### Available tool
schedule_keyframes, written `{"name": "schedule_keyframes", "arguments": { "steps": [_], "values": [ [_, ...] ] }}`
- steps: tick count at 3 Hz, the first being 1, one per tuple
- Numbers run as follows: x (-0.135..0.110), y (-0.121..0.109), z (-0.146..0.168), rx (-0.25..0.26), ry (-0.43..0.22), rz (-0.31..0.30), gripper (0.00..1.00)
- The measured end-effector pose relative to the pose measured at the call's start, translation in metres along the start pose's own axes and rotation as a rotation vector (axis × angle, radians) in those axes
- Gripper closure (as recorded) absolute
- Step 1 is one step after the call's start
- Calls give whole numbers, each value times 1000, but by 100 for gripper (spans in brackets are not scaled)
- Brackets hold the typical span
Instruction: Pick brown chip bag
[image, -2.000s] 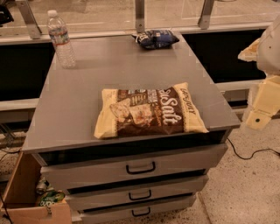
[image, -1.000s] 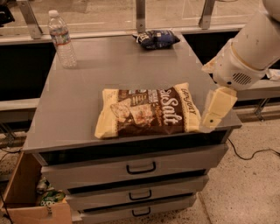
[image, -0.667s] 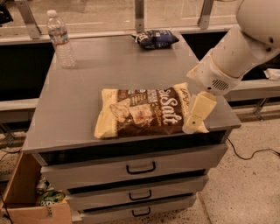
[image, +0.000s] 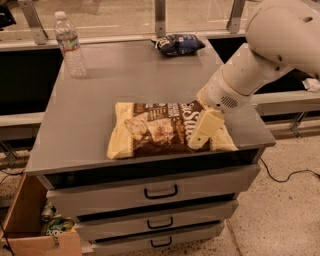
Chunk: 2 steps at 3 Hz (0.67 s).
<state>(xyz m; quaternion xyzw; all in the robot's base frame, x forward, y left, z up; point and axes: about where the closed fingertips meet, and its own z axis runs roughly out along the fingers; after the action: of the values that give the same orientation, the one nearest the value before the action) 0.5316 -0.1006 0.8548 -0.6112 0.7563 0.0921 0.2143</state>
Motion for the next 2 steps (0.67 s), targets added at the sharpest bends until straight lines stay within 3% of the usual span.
{"name": "schedule_keyframes", "arguments": {
  "steps": [2],
  "values": [
    [-18, -7, -5, 6, -38, 22, 65]
  ]
}}
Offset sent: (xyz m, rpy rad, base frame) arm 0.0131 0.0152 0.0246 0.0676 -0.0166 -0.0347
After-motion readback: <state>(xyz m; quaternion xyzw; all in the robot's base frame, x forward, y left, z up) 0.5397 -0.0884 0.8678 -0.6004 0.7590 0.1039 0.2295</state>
